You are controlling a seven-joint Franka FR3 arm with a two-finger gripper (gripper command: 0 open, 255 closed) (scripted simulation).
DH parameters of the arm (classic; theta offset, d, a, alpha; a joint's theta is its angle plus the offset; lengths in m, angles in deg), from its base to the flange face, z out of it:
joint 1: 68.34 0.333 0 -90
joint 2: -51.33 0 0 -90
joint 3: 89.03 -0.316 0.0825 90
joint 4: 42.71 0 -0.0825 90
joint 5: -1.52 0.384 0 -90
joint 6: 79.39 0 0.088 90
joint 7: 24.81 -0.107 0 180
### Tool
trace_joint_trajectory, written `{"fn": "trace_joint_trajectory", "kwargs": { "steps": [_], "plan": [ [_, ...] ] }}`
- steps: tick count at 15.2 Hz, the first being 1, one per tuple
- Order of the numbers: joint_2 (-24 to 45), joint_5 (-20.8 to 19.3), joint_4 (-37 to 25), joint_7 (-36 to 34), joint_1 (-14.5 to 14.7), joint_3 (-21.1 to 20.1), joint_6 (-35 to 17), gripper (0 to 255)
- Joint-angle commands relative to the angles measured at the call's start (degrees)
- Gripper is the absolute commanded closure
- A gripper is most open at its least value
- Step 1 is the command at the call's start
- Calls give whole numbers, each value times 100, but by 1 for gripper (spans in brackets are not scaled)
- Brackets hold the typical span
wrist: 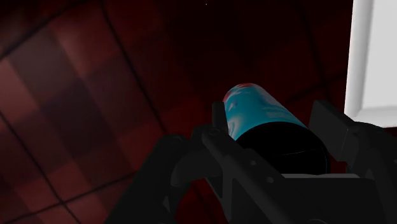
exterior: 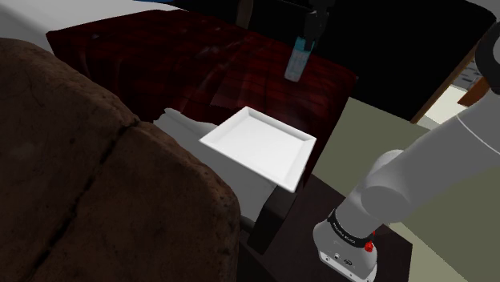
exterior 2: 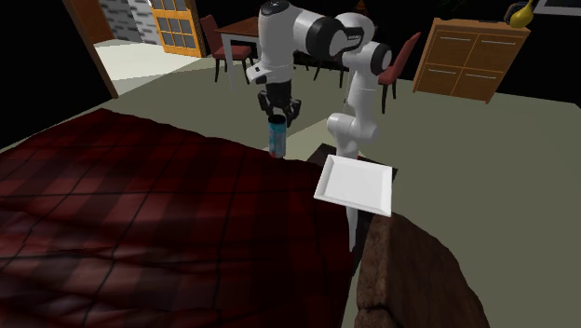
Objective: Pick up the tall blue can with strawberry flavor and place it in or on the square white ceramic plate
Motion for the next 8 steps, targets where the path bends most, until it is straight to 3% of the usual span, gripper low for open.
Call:
{"fn": "trace_joint_trajectory", "kwargs": {
  "steps": [1,8],
  "plan": [
    [-246,31,154,-268,83,-178,122,255],
    [-859,326,542,-1235,365,-853,452,255]
  ]
}}
